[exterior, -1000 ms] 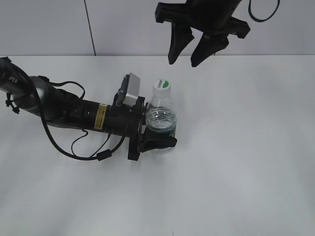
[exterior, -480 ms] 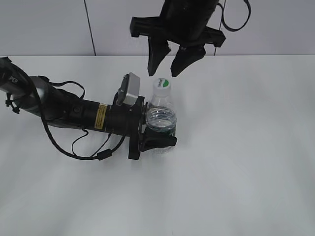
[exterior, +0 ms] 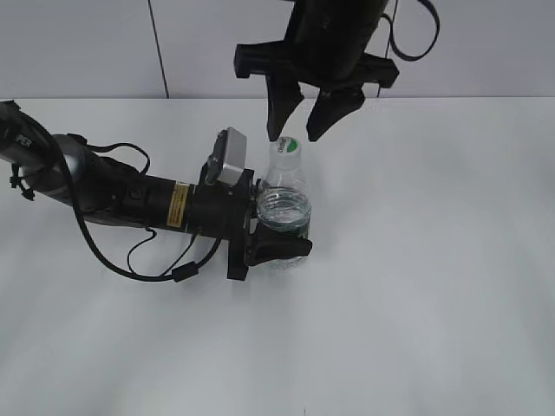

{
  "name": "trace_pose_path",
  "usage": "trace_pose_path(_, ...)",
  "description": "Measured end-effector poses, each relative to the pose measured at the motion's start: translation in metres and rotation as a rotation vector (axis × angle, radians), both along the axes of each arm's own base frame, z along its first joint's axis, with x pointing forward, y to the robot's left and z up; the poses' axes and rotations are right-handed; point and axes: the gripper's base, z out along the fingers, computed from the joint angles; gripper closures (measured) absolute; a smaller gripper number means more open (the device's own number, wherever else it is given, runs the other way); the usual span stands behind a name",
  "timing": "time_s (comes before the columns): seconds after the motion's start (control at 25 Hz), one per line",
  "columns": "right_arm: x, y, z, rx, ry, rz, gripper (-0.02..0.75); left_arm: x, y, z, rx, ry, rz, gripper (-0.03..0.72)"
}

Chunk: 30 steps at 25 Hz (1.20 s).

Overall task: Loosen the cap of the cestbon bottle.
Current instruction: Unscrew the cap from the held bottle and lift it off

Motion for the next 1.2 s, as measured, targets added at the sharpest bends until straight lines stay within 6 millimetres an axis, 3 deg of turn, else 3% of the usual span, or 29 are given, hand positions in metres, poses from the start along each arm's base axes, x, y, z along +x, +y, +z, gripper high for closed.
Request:
trace_pose_path(0.6, 0.0003, 0.0068, -0.0126, -0.012, 0.027, 0.01, 0.366, 0.0012, 0.0001, -0.0005, 0.007, -0.003, 0.011, 0.278)
trace_pose_path(0.8, 0.0001, 0.007, -0.0126, -0.01, 0.028, 0.01, 0.433, 0.0013, 0.0001, -0.0006, 0.008, -0.003, 0.013, 0.278)
trace_pose_path(1.2, 0.0, 0.0072, -0.0125, -0.011, 0.021, 0.041, 0.435, 0.0012, -0.0003, -0.0006, 0.008, -0.003, 0.013, 0.278)
